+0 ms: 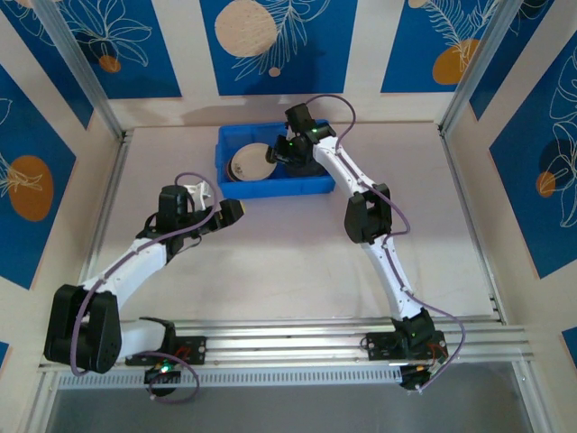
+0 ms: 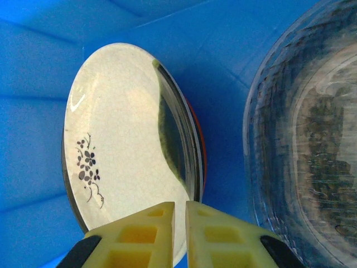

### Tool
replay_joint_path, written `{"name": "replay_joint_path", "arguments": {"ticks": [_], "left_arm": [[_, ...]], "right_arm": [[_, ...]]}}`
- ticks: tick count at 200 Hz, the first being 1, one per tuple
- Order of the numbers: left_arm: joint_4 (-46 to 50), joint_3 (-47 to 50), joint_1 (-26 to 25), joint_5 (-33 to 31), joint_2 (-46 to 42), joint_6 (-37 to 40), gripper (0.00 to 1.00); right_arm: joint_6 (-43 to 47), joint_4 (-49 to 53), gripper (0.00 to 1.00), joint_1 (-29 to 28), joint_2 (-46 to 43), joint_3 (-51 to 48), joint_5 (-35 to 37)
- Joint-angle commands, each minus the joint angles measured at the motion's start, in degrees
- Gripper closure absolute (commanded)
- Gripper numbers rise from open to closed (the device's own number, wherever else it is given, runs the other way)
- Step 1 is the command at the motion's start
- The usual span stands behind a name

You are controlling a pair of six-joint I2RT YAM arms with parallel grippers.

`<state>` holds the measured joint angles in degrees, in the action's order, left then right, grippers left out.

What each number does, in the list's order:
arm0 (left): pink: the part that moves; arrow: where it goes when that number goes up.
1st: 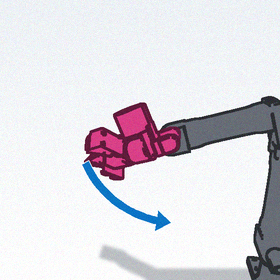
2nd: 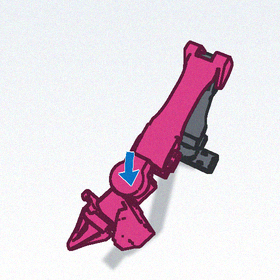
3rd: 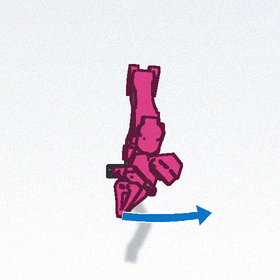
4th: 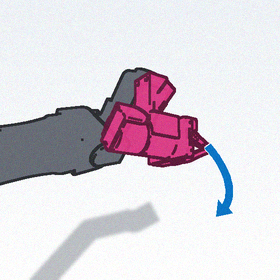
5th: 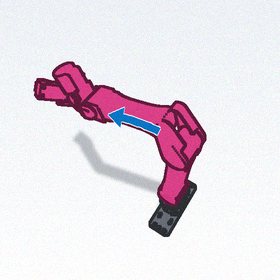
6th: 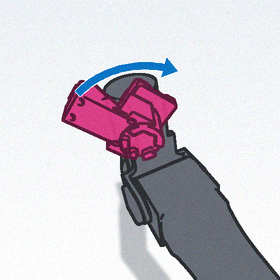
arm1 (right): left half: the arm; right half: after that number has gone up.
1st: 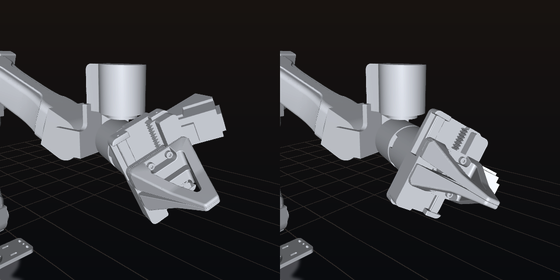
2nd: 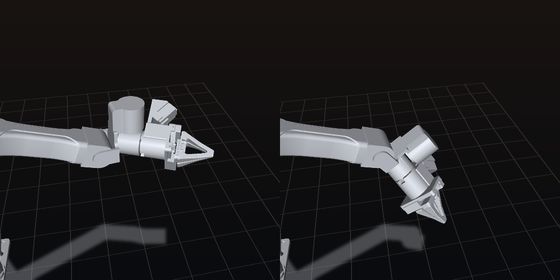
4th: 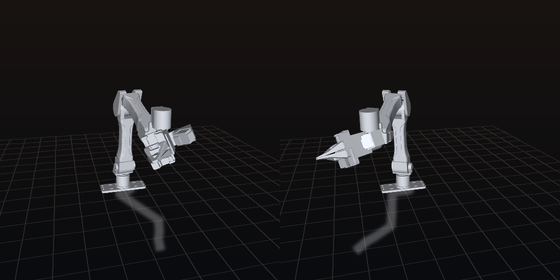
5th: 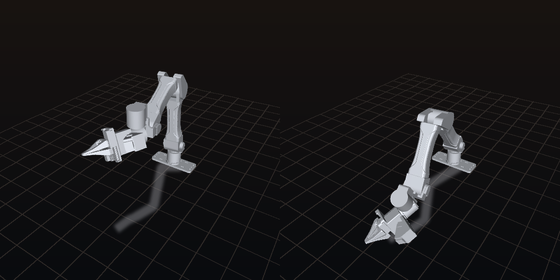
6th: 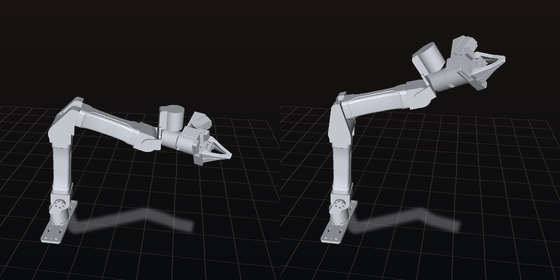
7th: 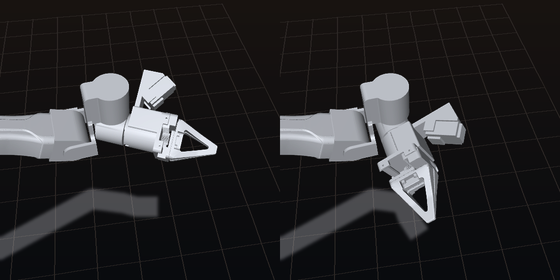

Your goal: Place the plates into the plastic bin on the countertop

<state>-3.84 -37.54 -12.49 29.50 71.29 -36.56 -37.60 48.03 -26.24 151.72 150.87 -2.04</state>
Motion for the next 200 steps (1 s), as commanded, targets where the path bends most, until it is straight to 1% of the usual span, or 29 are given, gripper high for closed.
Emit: {"name": "replay_joint_path", "arguments": {"ticks": [1,53,95,136,165,200], "left_arm": [[-1.22,0.56,0.43,-0.31,1.02,-0.12,0.00],[-1.53,0.47,0.44,-0.15,1.99,-0.18,0.00],[-1.65,0.58,0.37,-0.11,2.63,-0.28,0.00],[-0.33,-0.05,0.38,-0.57,1.89,0.38,0.00],[1.90,-1.44,0.50,-1.30,0.83,1.71,0.00],[4.71,-3.21,0.49,-3.72,-1.19,3.77,0.00]], "right_arm": [[-0.23,-0.02,0.86,-0.20,1.19,-0.40,-2.11],[-1.05,-1.15,0.89,-0.65,2.94,-0.07,-3.68],[-2.28,-1.95,0.91,-0.57,4.96,1.09,-6.37],[-3.31,-5.47,0.94,-0.31,3.80,0.70,-10.05],[-2.77,-8.19,0.95,0.33,-1.55,-3.07,-10.15],[0.87,-13.49,0.95,0.91,-14.33,-13.74,-7.20]]}}
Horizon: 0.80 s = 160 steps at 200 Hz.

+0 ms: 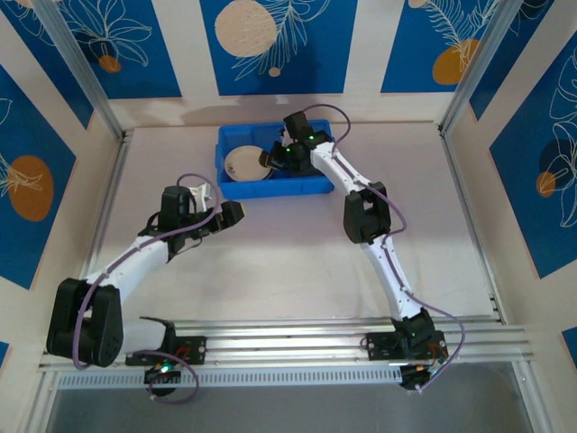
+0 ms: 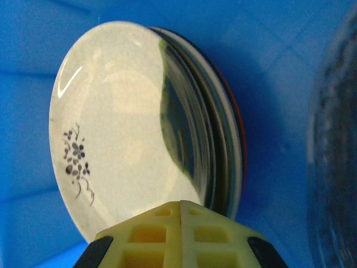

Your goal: Place the plates into the plastic bin on the countertop

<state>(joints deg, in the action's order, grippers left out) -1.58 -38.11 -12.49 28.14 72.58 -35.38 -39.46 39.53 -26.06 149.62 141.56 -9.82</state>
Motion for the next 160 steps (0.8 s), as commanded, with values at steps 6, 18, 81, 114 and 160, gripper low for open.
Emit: {"name": "replay_joint_path", "arguments": {"ticks": [6,18,81,114,160], "left_arm": [[2.79,-2.97,0.52,-3.04,-2.66,2.72,0.00],[2.99,-3.43,0.49,-4.23,-3.09,2.98,0.00],[4.69,-5.95,0.24,-15.66,-6.96,3.97,0.00],[-3.52,-1.01,-0.46,-22.11,-14.12,5.15,0.00],[-3.60,3.52,-0.83,-32.89,-23.00,18.64,0.00]], "right_arm": [[3.25,-5.97,0.95,0.88,-14.60,-6.74,0.74],[4.65,-7.93,0.94,0.93,-19.70,-11.88,1.45],[9.59,-17.77,0.24,0.86,-46.73,-45.31,6.44],[12.32,-19.74,0.01,-0.52,-60.67,-61.69,13.73],[13.66,-21.61,0.01,-4.69,-79.43,-81.36,32.48]]}}
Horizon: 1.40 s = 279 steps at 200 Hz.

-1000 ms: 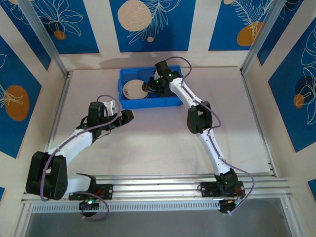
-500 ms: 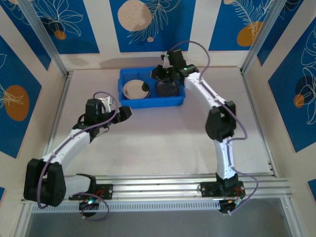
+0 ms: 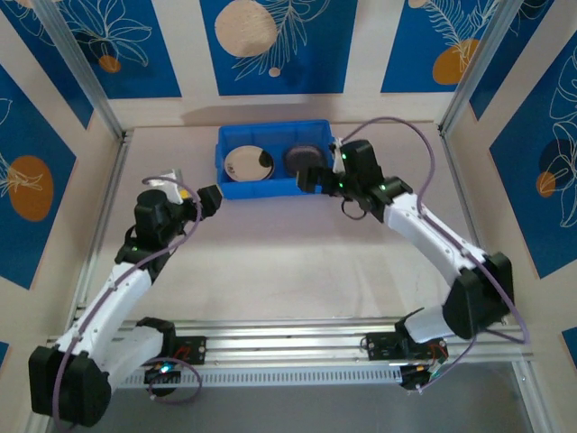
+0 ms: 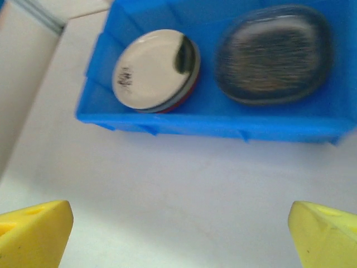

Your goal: Place the plates into the plastic bin on the countertop

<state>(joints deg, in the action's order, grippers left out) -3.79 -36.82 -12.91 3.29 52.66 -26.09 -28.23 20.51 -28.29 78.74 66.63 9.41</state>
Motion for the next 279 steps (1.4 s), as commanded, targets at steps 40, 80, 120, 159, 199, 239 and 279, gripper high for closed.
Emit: {"name": "replay_joint_path", "arguments": {"ticks": [40,80,120,159,199,239,279], "left_arm": [[-9.86,11.33,-0.28,-22.66,-6.81,18.18,0.00],[-20.85,18.88,0.98,-32.21,0.03,23.46,0.00],[-45.84,24.18,4.16,-30.09,18.49,24.42,0.00],[-55.35,20.94,7.41,-24.92,31.01,24.12,0.00],[-55.77,19.61,9.30,-12.61,35.41,25.85,0.00],[-52.78,17.00,9.22,-12.03,36.69,26.47,0.00],[-52.87,16.96,9.13,-12.18,36.73,26.62,0.00]], "right_arm": [[7.68,-6.43,0.01,-5.81,-18.01,-16.34,23.32],[13.92,-9.89,0.01,-10.60,-17.63,-21.82,29.04],[12.73,-20.76,0.01,-8.57,-21.17,-29.35,26.67],[14.63,-22.46,0.01,-3.82,-22.63,-32.12,28.70],[17.10,-22.46,0.01,3.15,-27.04,-34.98,26.72],[16.20,-29.36,0.01,14.63,-26.10,-40.50,19.94],[18.21,-49.66,0.01,23.03,-14.40,-46.05,12.54]]}}
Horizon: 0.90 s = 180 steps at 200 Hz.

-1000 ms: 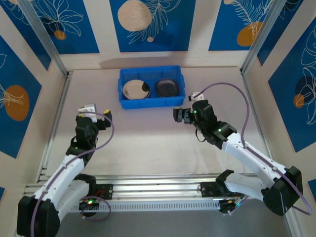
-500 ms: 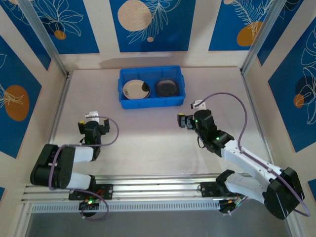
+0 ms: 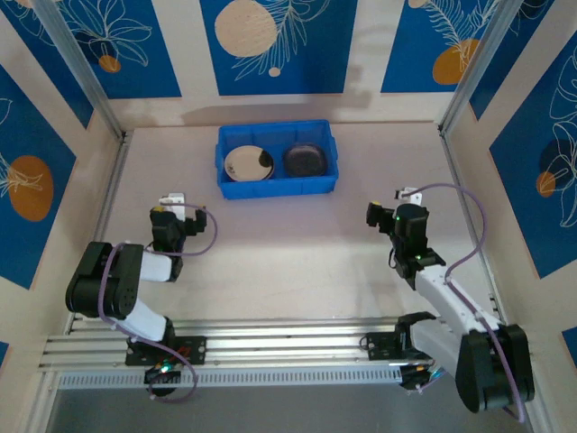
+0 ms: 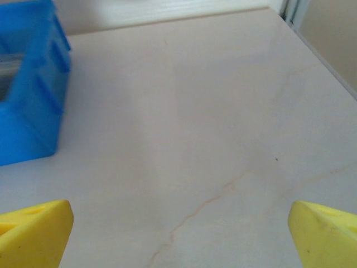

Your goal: Place the plates into the plastic bin on the countertop

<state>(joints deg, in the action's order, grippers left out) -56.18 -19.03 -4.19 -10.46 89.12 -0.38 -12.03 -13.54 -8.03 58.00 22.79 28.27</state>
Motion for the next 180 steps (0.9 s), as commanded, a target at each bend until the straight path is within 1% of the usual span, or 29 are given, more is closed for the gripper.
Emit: {"name": "replay_joint_path", "arguments": {"ticks": [1,10,25,32,36,42,47,54,56,60,65,68,73,79,89,100,108,119,128,180], "left_arm": [[-0.49,-0.84,0.41,1.58,0.27,0.91,0.00],[-0.86,-0.84,0.41,1.37,0.43,0.95,0.00],[-0.58,-0.90,0.41,1.32,0.45,0.91,0.00],[-0.32,-0.92,0.32,1.32,0.46,0.91,0.00],[-0.41,-1.00,0.32,1.27,0.41,0.91,0.00],[-0.34,-1.01,0.32,1.22,0.44,0.91,0.00],[-0.33,-1.01,0.32,1.21,0.44,0.90,0.00],[-0.25,-1.09,0.32,1.23,0.44,0.94,0.00],[-0.24,-1.10,0.32,1.23,0.44,0.92,0.00],[-0.24,-1.10,0.34,1.23,0.44,0.95,0.00],[-0.24,-1.10,0.26,1.19,0.41,0.96,0.00],[-0.14,-1.10,0.23,1.21,0.39,0.99,0.00],[-0.14,-1.11,0.23,1.14,0.43,0.98,0.00],[-0.15,-1.14,0.23,1.07,0.52,1.01,0.00],[-0.04,-1.16,0.23,1.12,0.43,1.00,0.00],[-0.08,-1.14,0.23,1.07,0.43,1.00,0.00],[-0.07,-1.11,0.23,1.09,0.44,1.00,0.00],[-0.07,-1.10,0.23,1.11,0.44,1.00,0.00],[-0.15,-1.10,0.23,1.12,0.42,1.00,0.00],[-0.07,-1.09,0.23,1.14,0.44,1.00,0.00]], "right_arm": [[2.17,-16.15,0.01,2.85,6.78,-2.30,-6.32],[3.03,-20.55,0.01,3.57,10.62,-2.59,-8.61],[3.75,-30.60,0.01,3.89,17.11,-3.85,-9.51],[5.07,-29.29,0.01,3.58,17.80,-2.86,-10.12],[5.93,-30.31,0.01,3.93,18.55,-2.85,-11.96],[6.67,-36.34,0.01,4.83,21.63,-4.00,-14.42],[5.80,-39.17,0.01,5.82,25.08,-4.23,-15.66],[5.02,-48.52,0.01,6.49,31.71,-4.35,-14.96],[4.94,-49.70,0.01,6.51,32.61,-4.33,-14.77],[4.71,-45.90,0.01,6.50,31.69,-3.52,-15.30],[4.60,-33.72,0.01,6.78,28.11,-0.71,-16.65],[4.37,-30.62,0.01,7.25,27.28,0.37,-17.60],[3.96,-34.89,0.01,7.98,29.30,0.30,-18.79],[4.40,-40.13,0.01,7.50,30.69,-1.35,-18.05],[3.75,-33.32,0.01,7.15,28.32,-0.03,-15.12],[4.10,-37.43,0.01,6.46,29.78,-0.73,-13.40],[4.23,-34.21,0.01,5.88,28.91,0.01,-12.08],[4.38,-36.46,0.01,5.77,29.56,-0.42,-12.01],[4.18,-34.44,0.01,6.05,28.93,-0.04,-12.57],[4.21,-34.44,0.01,6.32,29.17,0.21,-13.36]]}}
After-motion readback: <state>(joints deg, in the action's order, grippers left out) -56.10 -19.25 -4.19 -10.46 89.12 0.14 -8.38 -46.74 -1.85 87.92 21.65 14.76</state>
